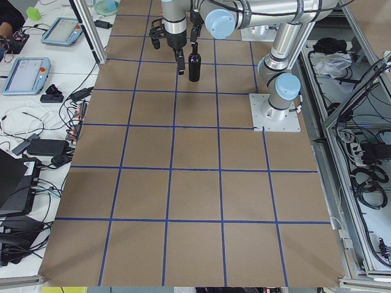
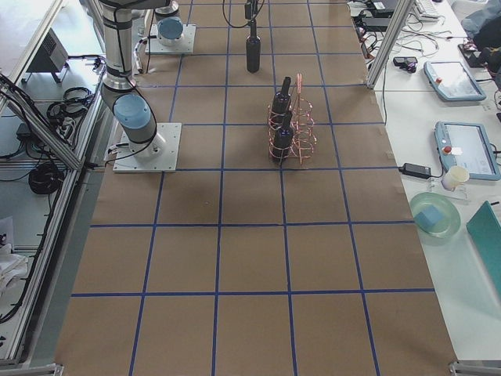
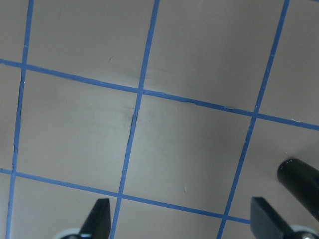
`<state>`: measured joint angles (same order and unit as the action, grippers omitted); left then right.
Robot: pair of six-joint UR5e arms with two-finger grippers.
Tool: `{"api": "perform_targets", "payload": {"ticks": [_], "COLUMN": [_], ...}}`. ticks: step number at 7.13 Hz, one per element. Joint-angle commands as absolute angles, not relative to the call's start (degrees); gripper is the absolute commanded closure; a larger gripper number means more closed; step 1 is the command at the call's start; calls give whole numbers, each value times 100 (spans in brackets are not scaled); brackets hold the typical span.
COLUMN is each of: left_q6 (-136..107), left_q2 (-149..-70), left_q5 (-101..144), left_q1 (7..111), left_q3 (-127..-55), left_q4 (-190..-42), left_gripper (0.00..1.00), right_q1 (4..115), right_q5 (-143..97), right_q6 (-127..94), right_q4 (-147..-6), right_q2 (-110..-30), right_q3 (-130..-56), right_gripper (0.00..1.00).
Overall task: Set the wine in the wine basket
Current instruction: 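Reach the right gripper over the standing bottle and grasp its neck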
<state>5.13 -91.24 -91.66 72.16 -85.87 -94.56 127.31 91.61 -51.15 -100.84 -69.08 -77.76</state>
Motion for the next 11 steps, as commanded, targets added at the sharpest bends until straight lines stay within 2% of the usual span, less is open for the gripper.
{"api": "perform_targets", "payload": {"ticks": [1, 3, 6, 8, 11], "left_q6": [518, 510, 519, 519, 501], "left_q2": [-9123, -9254, -9220, -9220, -9228], "left_q5": [-9158, -9106, -9167, -9176, -9115], "left_q1": [7181, 7181, 7163, 7137, 7154], "left_q3": [-8587, -8596, -8587, -8578, -8596], "left_q4": [-9501, -9440, -9457, -9439, -9448], "left_gripper": [0, 0, 0, 0, 0], "right_q1": [12735, 12735, 12735, 12735, 12735], "right_q5": [9141, 9141, 9167, 9202, 9220], "right_q6": [-4992, -4992, -4905, -4764, -4764], "right_q4": [-10186, -10500, -10608, -10652, -10652], "right_q2": [-6873, -6760, -6750, -6750, -6741], "right_q3": [-7971, -8033, -8042, -8051, -8060], "right_gripper": [4, 4, 18, 18, 34]}}
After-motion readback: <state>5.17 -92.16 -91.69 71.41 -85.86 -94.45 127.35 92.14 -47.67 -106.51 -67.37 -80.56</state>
